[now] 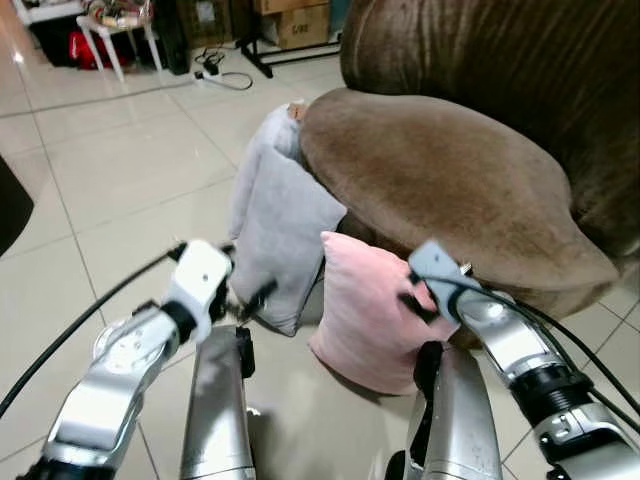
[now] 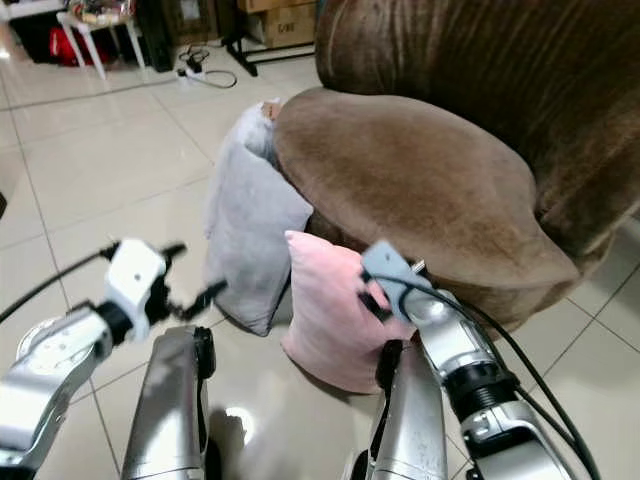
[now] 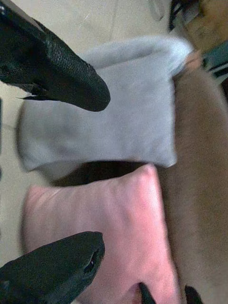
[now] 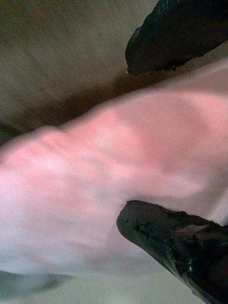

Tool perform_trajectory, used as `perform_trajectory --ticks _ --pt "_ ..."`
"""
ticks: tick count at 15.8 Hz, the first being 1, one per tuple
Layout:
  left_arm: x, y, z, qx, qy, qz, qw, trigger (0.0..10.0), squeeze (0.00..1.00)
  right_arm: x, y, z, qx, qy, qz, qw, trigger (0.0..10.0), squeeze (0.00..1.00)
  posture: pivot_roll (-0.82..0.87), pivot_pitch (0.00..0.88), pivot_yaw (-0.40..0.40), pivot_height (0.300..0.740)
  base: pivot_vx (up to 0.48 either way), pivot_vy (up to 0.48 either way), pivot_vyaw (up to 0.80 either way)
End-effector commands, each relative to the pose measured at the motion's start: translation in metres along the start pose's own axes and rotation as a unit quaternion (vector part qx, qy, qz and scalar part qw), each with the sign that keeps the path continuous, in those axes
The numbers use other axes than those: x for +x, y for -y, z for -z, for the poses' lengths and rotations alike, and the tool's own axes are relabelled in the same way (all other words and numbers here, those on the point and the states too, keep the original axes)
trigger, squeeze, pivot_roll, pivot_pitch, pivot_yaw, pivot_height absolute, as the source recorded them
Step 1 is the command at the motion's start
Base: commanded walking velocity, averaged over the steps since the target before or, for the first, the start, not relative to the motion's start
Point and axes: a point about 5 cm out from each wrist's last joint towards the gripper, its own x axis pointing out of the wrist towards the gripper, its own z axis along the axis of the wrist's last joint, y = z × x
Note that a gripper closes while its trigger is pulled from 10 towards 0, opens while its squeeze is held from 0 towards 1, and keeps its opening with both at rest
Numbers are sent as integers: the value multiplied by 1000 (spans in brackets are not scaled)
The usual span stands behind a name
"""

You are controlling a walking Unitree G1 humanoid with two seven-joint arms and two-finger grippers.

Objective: Move the pillow to the sofa from floor

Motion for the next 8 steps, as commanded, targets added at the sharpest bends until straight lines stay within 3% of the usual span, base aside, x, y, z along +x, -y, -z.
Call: perform_trajectory --ticks 1,2,5,8 --pt "-1 5 -2 -4 3 29 1000 10000 0 1 -1 5 -2 -17 -21 1000 10000 329 -76 0 -29 405 0 0 0" --pt "-3 7 0 -6 -2 39 999 10000 0 2 -1 6 -9 -23 -33 999 10000 0 -76 0 -29 405 0 0 0" --pt "-2 5 3 4 -8 46 999 10000 0 14 -5 1 -7 -40 -21 999 10000 0 -62 0 -32 405 0 0 0" --pt "-1 4 2 11 -12 53 998 10000 0 22 -11 6 -45 -76 -1 996 10000 0 -34 0 -57 405 0 0 0"
